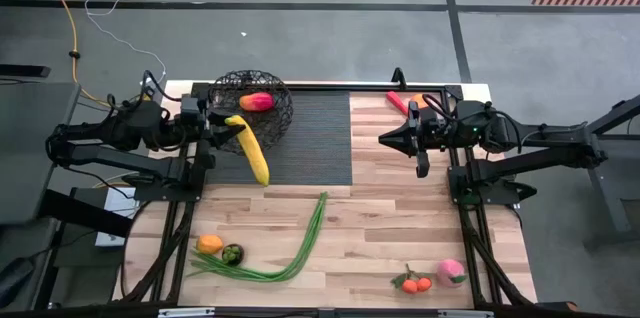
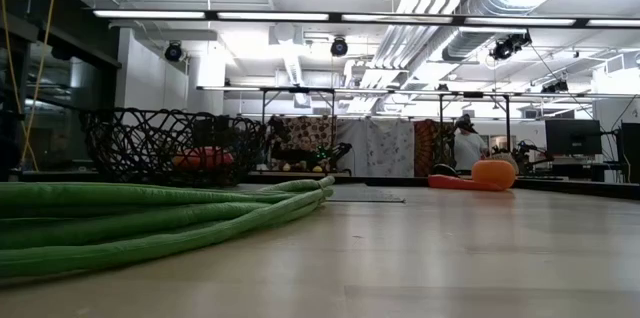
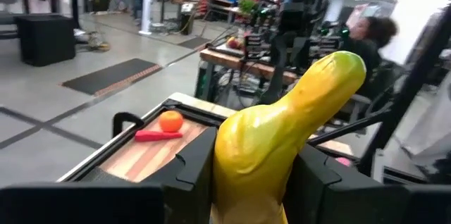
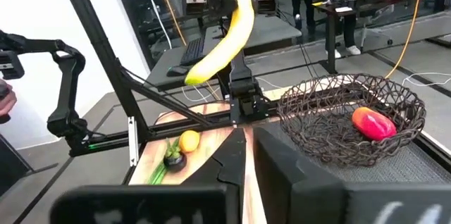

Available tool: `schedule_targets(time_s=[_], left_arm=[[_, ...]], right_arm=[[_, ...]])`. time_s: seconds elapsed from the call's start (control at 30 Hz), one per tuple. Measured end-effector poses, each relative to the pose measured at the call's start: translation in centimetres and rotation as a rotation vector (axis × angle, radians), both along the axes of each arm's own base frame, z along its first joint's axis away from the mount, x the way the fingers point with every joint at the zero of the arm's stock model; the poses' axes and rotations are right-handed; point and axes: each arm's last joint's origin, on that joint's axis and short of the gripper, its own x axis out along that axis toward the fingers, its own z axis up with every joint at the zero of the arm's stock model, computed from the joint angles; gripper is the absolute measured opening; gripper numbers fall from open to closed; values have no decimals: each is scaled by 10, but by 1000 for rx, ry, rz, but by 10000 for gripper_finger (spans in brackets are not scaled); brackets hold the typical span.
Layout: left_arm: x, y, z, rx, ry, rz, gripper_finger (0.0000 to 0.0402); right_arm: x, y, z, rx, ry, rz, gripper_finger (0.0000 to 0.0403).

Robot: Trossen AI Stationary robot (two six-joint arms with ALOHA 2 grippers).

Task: Build produce basket
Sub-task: Put the yellow banana into the black basket

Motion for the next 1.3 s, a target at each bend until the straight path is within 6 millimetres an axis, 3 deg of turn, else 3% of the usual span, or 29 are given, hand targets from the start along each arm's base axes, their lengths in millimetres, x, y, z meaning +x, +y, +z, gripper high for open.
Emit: schedule_targets(time_s=[0.13, 0.27, 0.43, 0.57, 0.67, 0.97, 1.1, 1.3], left_arm=[[10, 5, -1, 24, 35, 134, 111], [20, 20, 13, 60, 108, 311, 111], [25, 57, 33, 1, 311, 518, 111], [27, 97, 31, -116, 532, 620, 111], [27, 130, 14, -231, 713, 684, 111], [24, 207, -66, -605, 1182, 730, 111], [25, 227, -88, -659, 1259, 721, 111], [32, 241, -113, -678, 1364, 655, 111]], right_arm=[[0, 0, 0, 6, -4, -1, 7], [0, 0, 0, 21, 0, -2, 1], [0, 0, 0, 22, 4, -2, 1], [0, 0, 0, 22, 5, -2, 1], [0, 0, -1, 22, 6, -2, 0], [0, 0, -3, 22, 29, -2, 0], [-1, 0, -5, 28, 51, -3, 0], [-1, 0, -7, 42, 74, -6, 0]])
